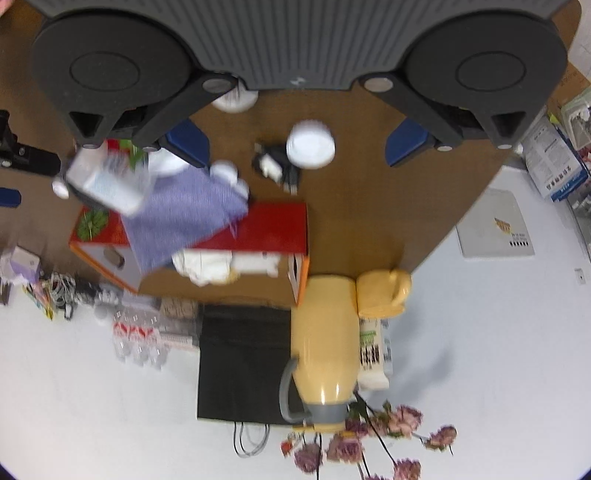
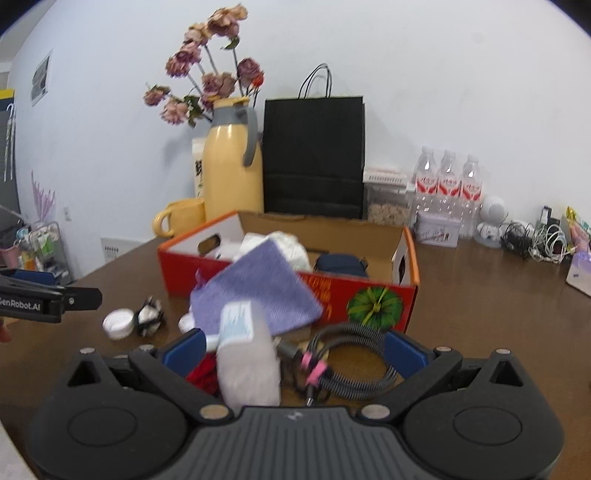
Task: Organize objects
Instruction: 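Grasp the white charger with black cable using the left gripper, then grasp the white round cap with the right gripper while the left gripper holds the charger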
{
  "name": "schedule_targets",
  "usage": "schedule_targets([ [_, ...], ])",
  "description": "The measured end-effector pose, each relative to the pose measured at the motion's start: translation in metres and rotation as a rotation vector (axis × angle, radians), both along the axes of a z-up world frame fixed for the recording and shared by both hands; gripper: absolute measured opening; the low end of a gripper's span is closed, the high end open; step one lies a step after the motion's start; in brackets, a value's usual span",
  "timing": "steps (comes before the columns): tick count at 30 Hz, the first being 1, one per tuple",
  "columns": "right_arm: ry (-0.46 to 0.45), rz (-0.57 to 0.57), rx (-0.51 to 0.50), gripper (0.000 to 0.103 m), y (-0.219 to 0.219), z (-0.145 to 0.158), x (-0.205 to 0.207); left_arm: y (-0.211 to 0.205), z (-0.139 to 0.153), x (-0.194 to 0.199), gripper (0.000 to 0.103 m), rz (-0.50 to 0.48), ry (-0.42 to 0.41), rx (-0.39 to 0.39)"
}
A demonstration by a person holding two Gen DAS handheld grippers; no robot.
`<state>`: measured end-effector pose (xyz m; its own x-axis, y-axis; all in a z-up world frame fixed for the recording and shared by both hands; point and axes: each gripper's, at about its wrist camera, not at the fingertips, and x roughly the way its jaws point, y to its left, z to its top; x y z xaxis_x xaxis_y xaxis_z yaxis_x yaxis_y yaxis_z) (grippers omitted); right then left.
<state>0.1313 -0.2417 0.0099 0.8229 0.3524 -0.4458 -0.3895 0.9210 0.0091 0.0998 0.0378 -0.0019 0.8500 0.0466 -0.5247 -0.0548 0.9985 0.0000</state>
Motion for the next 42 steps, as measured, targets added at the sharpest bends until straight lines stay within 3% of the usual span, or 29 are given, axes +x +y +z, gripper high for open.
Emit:
schedule_targets([
  [5, 0.043, 0.022, -0.022, 0.103, 0.006, -0.015, -0.013, 0.002, -0.02, -0.01, 0.103, -0.014, 0.058, -0.007],
  [12, 0.108, 0.045, -0.048, 0.103, 0.012, -0.037, -0.022, 0.0, -0.031, -0.015, 0.103, -0.063, 0.079, -0.025],
  [18, 0.112, 0.059, -0.053, 0.103, 0.017, -0.038, -0.025, -0.007, -0.041, -0.009, 0.103, -0.124, 0.091, -0.036],
  [21, 0.115, 0.059, -0.054, 0.103, 0.017, -0.039, -0.024, -0.011, -0.045, -0.006, 0.088, -0.15, 0.1, -0.033],
  [25, 0.115, 0.056, -0.052, 0.103, 0.017, -0.039, -0.024, -0.017, -0.049, -0.01, 0.047, -0.181, 0.09, 0.005],
  [31, 0.113, 0.059, -0.049, 0.103, 0.015, -0.039, -0.025, -0.024, -0.047, -0.021, 0.034, -0.239, 0.07, 0.012],
  [42, 0.101, 0.081, -0.012, 0.101, 0.015, -0.037, -0.028, -0.047, -0.042, -0.04, 0.032, -0.357, 0.033, 0.039],
])
